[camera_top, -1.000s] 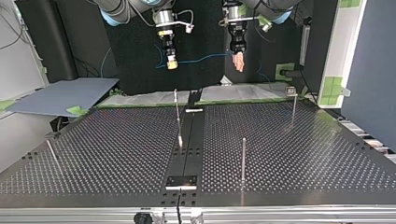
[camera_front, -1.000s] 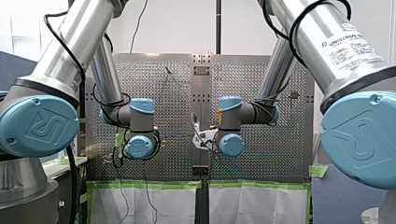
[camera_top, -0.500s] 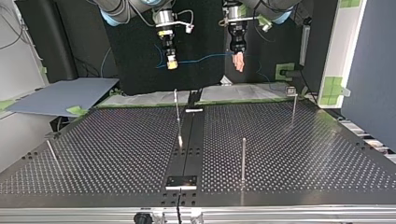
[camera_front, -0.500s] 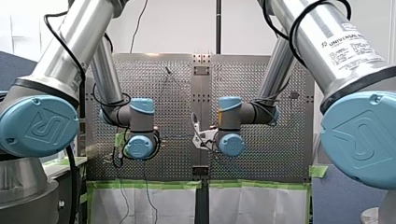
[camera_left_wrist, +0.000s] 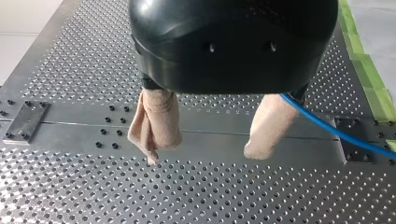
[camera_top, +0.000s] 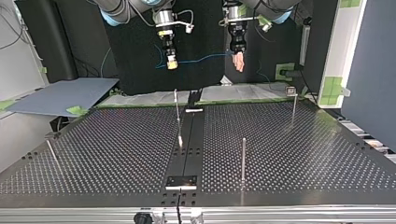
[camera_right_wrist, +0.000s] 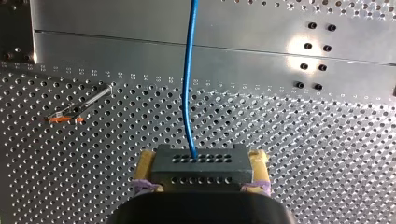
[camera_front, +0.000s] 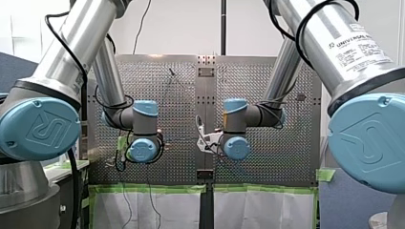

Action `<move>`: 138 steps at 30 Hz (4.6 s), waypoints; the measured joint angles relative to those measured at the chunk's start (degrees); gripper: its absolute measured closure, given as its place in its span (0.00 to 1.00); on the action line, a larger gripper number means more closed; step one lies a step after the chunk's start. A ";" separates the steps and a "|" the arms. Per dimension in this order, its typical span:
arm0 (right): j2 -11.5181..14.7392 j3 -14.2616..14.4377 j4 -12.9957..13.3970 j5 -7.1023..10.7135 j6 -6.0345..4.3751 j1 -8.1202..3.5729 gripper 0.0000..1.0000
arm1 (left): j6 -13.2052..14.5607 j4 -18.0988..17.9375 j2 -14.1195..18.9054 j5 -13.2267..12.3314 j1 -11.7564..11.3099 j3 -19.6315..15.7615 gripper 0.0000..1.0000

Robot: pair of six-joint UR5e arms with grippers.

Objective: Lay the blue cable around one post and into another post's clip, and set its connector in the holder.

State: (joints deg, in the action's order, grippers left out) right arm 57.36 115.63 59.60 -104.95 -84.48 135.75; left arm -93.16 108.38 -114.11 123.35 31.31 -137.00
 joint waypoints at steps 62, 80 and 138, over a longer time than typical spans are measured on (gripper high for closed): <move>0.00 0.00 0.00 0.00 0.00 0.00 1.00 | 0.00 0.00 0.00 0.00 0.00 0.00 0.00; 0.00 0.00 0.00 0.00 0.00 0.00 1.00 | -0.20 -0.04 0.00 0.00 0.05 -0.05 0.00; -2.19 2.29 -3.53 -0.01 -4.13 -0.38 1.00 | -6.78 4.01 -7.11 -0.76 7.06 -4.62 0.00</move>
State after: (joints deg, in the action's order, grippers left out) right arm 55.17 117.92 56.07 -104.96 -88.61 135.37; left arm -99.94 112.39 -121.22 122.59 38.37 -141.62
